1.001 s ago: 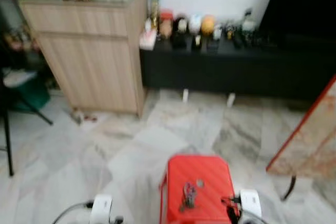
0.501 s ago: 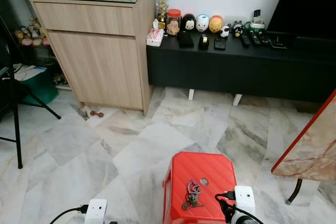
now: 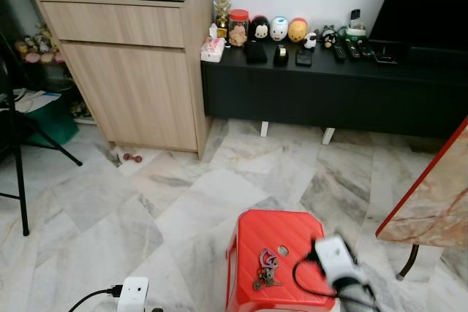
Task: Hang keys on a hook
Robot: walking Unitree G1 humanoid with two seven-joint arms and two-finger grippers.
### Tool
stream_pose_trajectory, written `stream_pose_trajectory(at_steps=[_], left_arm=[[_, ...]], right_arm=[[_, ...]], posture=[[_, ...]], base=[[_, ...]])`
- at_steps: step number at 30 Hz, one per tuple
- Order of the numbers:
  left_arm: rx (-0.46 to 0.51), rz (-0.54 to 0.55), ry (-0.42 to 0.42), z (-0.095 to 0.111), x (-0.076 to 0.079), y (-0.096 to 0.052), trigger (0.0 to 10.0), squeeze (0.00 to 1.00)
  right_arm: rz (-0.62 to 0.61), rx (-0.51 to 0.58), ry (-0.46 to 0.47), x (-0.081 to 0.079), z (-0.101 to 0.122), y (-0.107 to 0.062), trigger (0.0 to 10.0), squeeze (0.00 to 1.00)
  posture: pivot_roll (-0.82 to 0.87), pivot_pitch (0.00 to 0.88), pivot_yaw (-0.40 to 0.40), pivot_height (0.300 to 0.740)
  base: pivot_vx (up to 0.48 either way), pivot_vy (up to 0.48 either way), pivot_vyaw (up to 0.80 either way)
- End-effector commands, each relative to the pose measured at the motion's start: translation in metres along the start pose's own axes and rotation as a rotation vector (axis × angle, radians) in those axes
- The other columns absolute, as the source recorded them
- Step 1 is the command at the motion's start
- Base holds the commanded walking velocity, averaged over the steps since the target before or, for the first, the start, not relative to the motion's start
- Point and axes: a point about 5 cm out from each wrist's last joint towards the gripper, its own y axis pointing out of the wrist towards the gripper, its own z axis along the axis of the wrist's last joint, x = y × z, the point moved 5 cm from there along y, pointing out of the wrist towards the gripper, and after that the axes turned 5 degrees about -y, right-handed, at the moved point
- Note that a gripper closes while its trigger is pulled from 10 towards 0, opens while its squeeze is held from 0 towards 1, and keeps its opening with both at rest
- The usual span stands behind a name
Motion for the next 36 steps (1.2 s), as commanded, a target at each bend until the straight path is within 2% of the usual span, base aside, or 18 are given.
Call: stream_pose_trajectory(at_steps=[1,2,4,5,6,7,8,10,12,14,16,20,25,29,36], left_arm=[[-0.008,0.008,0.008,-0.004,-0.001,-0.001,10.0,0.0],[-0.008,0.009,0.008,-0.004,-0.001,-0.001,10.0,0.0],[-0.007,0.009,0.009,-0.004,-0.001,-0.001,10.0,0.0],[-0.007,0.01,0.009,-0.004,-0.001,-0.001,10.0,0.0],[-0.006,0.01,0.009,-0.004,-0.002,-0.001,10.0,0.0],[-0.005,0.01,0.009,-0.004,-0.002,-0.001,10.0,0.0],[-0.005,0.011,0.01,-0.004,-0.002,-0.001,10.0,0.0],[-0.004,0.012,0.011,-0.005,-0.002,-0.001,10.0,0.0],[-0.005,0.013,0.012,-0.005,-0.002,-0.001,10.0,0.0],[-0.005,0.012,0.012,-0.005,-0.002,-0.001,10.0,0.0],[-0.004,0.011,0.012,-0.005,-0.001,-0.001,10.0,0.0],[-0.001,0.011,0.012,-0.004,-0.001,-0.001,10.0,0.0],[-0.003,0.013,0.016,-0.004,-0.001,-0.001,10.0,0.0],[-0.005,0.01,0.019,-0.005,-0.001,-0.001,10.0,0.0],[-0.007,0.002,0.028,-0.005,0.002,-0.001,10.0,0.0]], right_arm=[[0.014,0.056,0.025,-0.005,0.01,-0.005,10.0,0.0],[0.015,0.064,0.041,-0.005,0.011,-0.007,10.0,0.0],[0.017,0.061,0.063,-0.024,0.011,-0.024,10.0,0.0],[0.015,0.04,0.08,-0.023,0.007,-0.025,10.0,0.0],[-0.005,-0.151,0.208,-0.013,-0.019,-0.01,10.0,0.0],[-0.011,-0.204,0.263,-0.009,-0.026,-0.005,10.0,0.0],[-0.018,-0.187,0.328,-0.006,-0.021,0.0,10.0,0.0],[-0.008,-0.188,0.461,-0.01,-0.013,-0.001,10.0,0.0],[0.0,-0.184,0.463,-0.011,-0.011,-0.002,10.0,0.0],[-0.025,-0.081,0.358,-0.003,0.0,-0.003,10.0,0.0],[-0.036,-0.049,0.322,-0.001,0.003,-0.006,10.0,0.0],[-0.07,-0.077,0.35,0.001,-0.001,-0.008,10.0,0.0],[-0.052,-0.089,0.397,0.003,0.001,-0.009,10.0,0.0],[-0.047,-0.16,0.411,-0.006,-0.008,-0.004,10.0,0.0],[-0.009,-0.211,0.406,-0.012,-0.008,0.002,10.0,0.0]], posture=[[0.07,0.0,-0.064,0.74],[0.07,0.0,-0.066,0.74],[0.07,0.001,-0.067,0.74],[0.07,0.0,-0.067,0.74],[0.07,0.001,-0.067,0.74],[0.07,0.001,-0.067,0.74],[0.07,0.0,-0.066,0.74],[0.07,0.0,-0.066,0.74],[0.07,0.001,-0.066,0.74],[0.07,0.001,-0.067,0.74],[0.07,0.002,-0.068,0.74],[0.08,0.002,-0.068,0.74],[0.07,0.0,-0.065,0.74],[0.06,0.0,-0.064,0.74],[0.06,0.0,-0.062,0.732]], base=[[0.0,0.0,0.0],[0.0,0.0,0.0],[0.0,0.0,0.0],[0.0,0.0,0.0],[0.0,0.0,0.0],[0.0,0.0,0.0],[0.0,0.0,0.0],[0.0,0.0,0.0],[0.0,0.0,0.0],[0.0,0.0,0.0],[0.0,0.0,0.0],[0.0,0.0,0.0],[0.0,0.0,0.0],[0.0,0.0,0.0],[0.0,0.0,0.0]])
